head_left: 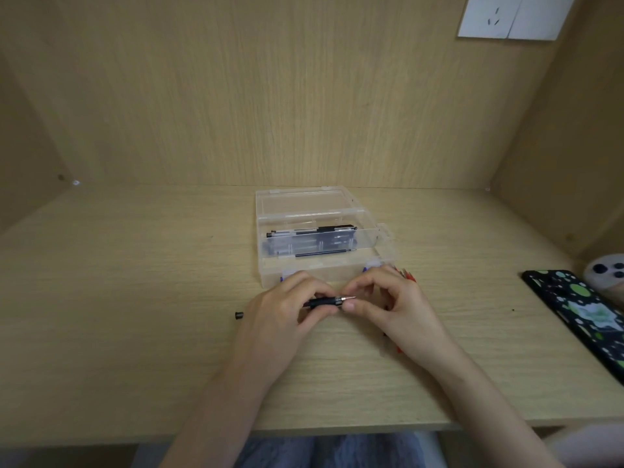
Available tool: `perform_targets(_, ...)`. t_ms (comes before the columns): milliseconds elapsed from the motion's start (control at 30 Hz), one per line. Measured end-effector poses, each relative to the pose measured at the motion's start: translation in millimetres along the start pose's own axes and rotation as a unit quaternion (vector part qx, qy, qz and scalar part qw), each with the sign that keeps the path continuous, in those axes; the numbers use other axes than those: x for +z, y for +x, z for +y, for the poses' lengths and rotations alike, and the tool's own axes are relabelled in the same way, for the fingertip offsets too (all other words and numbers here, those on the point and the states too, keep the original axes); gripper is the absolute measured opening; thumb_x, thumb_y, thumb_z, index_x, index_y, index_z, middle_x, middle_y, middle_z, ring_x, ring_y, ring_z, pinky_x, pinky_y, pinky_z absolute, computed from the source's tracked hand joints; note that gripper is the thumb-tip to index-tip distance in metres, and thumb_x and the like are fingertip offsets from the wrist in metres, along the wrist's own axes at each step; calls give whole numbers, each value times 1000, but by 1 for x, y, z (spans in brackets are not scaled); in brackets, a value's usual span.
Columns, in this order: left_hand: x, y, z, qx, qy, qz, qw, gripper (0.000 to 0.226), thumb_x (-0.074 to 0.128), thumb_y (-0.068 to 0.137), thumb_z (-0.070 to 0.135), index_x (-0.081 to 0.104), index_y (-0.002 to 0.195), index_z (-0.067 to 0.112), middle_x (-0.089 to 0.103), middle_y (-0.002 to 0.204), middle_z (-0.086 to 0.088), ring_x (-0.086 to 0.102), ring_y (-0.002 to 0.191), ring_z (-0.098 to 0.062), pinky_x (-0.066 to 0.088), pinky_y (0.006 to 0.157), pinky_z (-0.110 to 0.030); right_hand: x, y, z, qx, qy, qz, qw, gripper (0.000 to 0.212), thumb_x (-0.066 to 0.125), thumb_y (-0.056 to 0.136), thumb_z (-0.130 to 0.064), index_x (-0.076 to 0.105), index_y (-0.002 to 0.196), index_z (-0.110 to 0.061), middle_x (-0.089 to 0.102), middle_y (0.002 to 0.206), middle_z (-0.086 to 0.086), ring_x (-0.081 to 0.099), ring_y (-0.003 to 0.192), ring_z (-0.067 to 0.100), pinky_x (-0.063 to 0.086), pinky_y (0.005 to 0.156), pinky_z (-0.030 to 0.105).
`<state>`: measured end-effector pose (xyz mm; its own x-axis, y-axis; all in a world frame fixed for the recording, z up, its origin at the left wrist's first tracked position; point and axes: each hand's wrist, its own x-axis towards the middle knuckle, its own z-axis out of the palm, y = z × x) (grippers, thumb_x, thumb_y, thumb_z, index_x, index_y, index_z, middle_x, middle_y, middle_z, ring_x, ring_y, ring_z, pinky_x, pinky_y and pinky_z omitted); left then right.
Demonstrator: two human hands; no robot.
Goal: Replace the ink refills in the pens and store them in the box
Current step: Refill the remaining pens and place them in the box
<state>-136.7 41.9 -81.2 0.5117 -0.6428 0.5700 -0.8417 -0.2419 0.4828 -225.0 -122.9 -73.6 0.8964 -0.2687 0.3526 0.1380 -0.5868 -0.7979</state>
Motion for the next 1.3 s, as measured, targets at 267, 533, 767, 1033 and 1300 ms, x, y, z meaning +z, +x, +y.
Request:
perform_targets(267, -1, 1, 2, 5, 3, 2, 1000, 15, 61, 82, 37, 64, 90, 25, 58, 87, 17, 56, 75, 0, 45, 63, -17, -1, 1, 0, -6, 10, -12, 1000, 19, 76, 75, -22, 67, 88, -30, 63, 85, -17, 50, 79, 2, 34, 72, 9)
perform_targets(533, -1, 0, 1, 10, 9, 3, 1000, 18, 57, 84, 42, 63, 91, 27, 57, 87, 19, 56, 74, 1, 46, 61, -16, 0, 1, 3, 0, 17, -29, 999, 13, 74, 78, -21, 68, 88, -28, 63, 85, -13, 54, 83, 9, 37, 75, 15)
perform_targets(767, -1, 0, 1, 13, 12, 3, 1000, 23, 53, 83, 45, 64, 91, 25, 58, 87, 18, 56, 74, 1, 46, 61, -18, -1, 0, 2, 7, 16, -34, 999, 8, 71, 80, -24, 69, 87, -27, 65, 85, -11, 56, 82, 7, 38, 74, 15)
perform_targets(1033, -1, 0, 1, 13, 15, 4, 1000, 24, 52, 83, 45, 64, 90, 26, 58, 87, 18, 56, 74, 1, 46, 61, -19, -1, -1, -2, 10, 16, -28, 999, 7, 70, 82, -18, 69, 87, -23, 63, 78, -19, 52, 70, -2, 36, 67, 8)
perform_targets(1300, -3, 0, 2, -39, 15, 52, 998, 12, 70, 79, 30, 66, 89, 24, 61, 86, 18, 57, 80, 0, 46, 64, -18, -6, 1, 3, 24, 29, 56, 998, 12, 73, 79, -15, 69, 82, -27, 63, 77, -13, 53, 73, 3, 38, 71, 15)
